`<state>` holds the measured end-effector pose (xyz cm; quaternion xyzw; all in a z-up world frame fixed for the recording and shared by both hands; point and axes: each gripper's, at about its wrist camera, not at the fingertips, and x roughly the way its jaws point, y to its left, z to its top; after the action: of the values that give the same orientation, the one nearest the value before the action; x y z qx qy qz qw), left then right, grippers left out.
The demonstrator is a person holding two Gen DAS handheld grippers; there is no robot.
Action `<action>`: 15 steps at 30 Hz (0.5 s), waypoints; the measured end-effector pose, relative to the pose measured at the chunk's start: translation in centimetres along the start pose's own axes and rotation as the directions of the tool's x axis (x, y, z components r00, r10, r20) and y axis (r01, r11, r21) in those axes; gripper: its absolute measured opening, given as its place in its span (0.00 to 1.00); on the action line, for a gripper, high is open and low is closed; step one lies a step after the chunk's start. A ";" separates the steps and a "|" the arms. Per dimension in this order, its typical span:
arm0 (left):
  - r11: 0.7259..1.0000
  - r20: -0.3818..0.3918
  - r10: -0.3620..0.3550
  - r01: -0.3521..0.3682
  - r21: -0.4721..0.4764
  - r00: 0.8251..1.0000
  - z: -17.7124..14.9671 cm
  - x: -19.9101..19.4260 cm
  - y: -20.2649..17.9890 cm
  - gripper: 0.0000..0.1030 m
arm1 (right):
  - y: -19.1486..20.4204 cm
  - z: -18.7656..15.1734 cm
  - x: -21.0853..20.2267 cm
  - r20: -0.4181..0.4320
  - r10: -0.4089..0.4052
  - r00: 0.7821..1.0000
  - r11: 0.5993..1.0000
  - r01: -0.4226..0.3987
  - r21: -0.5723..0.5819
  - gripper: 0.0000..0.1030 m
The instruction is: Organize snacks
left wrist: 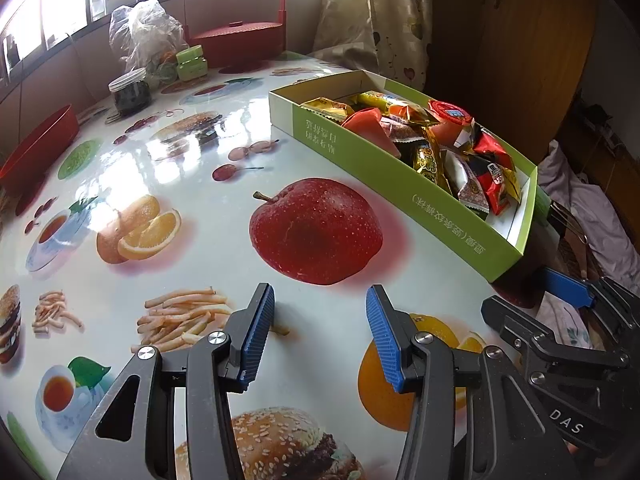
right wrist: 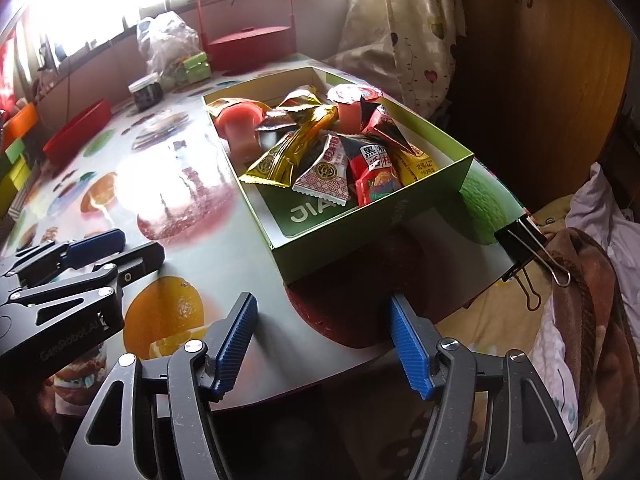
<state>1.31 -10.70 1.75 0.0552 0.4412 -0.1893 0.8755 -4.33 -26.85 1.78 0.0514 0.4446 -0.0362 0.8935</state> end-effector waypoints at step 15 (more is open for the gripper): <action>1.000 0.005 -0.003 0.003 -0.001 1.000 0.0 -0.1 0.0 0.48 | 0.0 0.1 0.1 0.000 -0.001 1.000 1.000 0.001 -0.001 0.67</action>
<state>1.25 -10.63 1.86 0.0534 0.4392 -0.1905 0.8764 -4.18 -26.84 1.71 0.0508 0.4447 -0.0367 0.8935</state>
